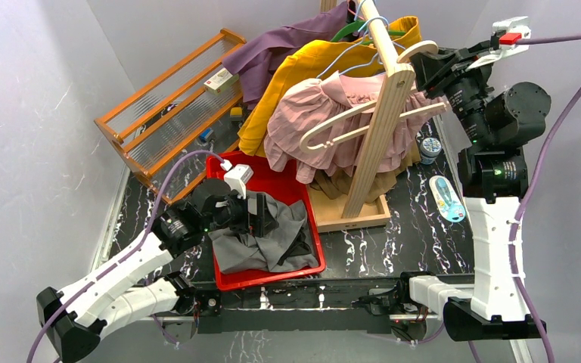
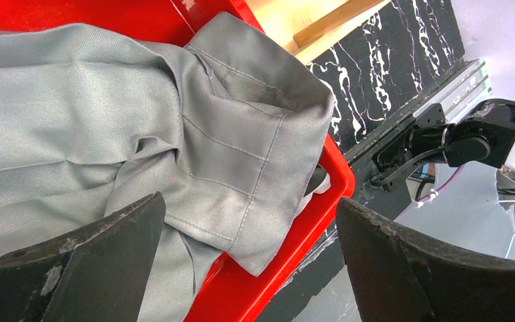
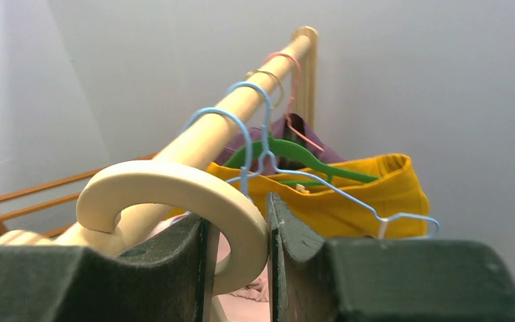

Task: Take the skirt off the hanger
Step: Place the hanger at the clothesline.

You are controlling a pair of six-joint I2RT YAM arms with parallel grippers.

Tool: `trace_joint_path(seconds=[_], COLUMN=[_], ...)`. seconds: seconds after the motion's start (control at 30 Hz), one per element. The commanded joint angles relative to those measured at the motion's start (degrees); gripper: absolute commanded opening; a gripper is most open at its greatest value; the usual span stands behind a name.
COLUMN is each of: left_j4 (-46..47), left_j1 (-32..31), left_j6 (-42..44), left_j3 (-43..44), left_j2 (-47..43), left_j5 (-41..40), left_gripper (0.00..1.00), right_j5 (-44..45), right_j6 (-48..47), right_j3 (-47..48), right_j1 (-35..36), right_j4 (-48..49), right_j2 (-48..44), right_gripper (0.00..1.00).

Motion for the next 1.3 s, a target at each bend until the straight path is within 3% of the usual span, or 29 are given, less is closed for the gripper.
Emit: trace_joint_path(seconds=[0.0,0.3,0.6,0.77,1.03,1.27], left_j4=[1.7,2.7,2.9,12.8,14.8,15.2], left_j1=[-0.1,-0.1,0.0,-0.1,-0.1,-0.1], left_j6=[0.0,2.0,2.3,3.0,8.8,12.6], left_j3=[1.2,2.3,4.7,10.0,28.9,37.4], left_j2=[-2.7,-2.1,-3.3,-4.5,12.1,22.3], left_j5=[0.3,2.3,3.2,14.6,15.0,14.3], left_gripper=[0.98,0.99,0.99,0.98,0.98,0.92], right_j5=[-12.7,-20.4,-16.1,-13.8,-14.1,-14.2], right_j6=[-0.5,1.3,-4.3,-7.3,-5.5,-4.8], right_j3=[1.6,-1.7,-5.1,-6.8,-6.8,-5.6], right_j1=[-0.1,-0.1,0.0,0.0,0.0,-0.1], right_j4=[8.3,11.9,9.0,7.9,8.4,7.6], right_j2=[-0.8,-0.5,-0.4,-1.3,-1.8,-1.4], right_gripper=[0.0,0.0,0.01,0.01,0.01,0.01])
